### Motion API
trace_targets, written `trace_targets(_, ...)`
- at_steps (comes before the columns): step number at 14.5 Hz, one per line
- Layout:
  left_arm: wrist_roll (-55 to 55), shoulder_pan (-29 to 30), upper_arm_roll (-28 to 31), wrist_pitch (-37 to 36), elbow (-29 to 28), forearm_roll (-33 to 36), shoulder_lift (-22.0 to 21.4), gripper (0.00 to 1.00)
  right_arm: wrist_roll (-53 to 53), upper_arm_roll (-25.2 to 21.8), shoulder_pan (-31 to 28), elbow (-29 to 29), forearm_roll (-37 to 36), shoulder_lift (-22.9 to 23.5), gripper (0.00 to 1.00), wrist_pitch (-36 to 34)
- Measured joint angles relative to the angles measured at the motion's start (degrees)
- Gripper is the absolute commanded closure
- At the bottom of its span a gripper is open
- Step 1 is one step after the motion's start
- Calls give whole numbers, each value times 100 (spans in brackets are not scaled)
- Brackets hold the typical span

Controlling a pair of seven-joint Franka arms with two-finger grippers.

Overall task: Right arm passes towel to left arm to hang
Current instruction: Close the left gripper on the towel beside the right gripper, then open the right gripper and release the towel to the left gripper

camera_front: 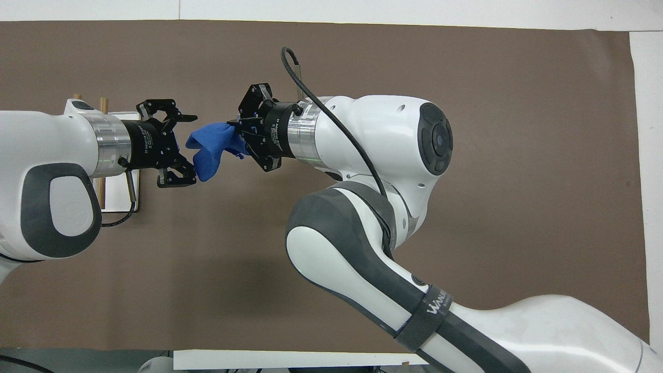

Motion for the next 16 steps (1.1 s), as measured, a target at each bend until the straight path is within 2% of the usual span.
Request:
trace_targets(2, 0, 0, 0, 27, 4, 0, 33, 85, 5, 4, -1, 0, 0, 1, 100, 0)
trace_targets(4, 1, -1, 0, 27, 10, 0, 34, 100, 5, 4, -1, 0, 0, 2, 100, 0)
trace_targets(11, 2, -1, 17, 27, 153, 0, 75, 100, 6, 4, -2, 3, 0, 3, 100, 0)
trace_targets(12, 18, -1, 18, 27, 168, 0, 88, 100, 6, 4, -2, 3, 0, 4, 85, 0)
trace_targets(13, 56, -1, 19, 27, 182, 0, 97, 100, 6, 4, -3, 3, 0, 4, 23, 0)
trace_targets(14, 90, 0, 20, 27, 208, 0, 101, 100, 6, 4, -6, 3, 0, 5, 2, 0)
trace_targets(16, 145, 1, 32, 27, 285, 1, 101, 100, 6, 4, -9, 4, 0, 6, 1, 0)
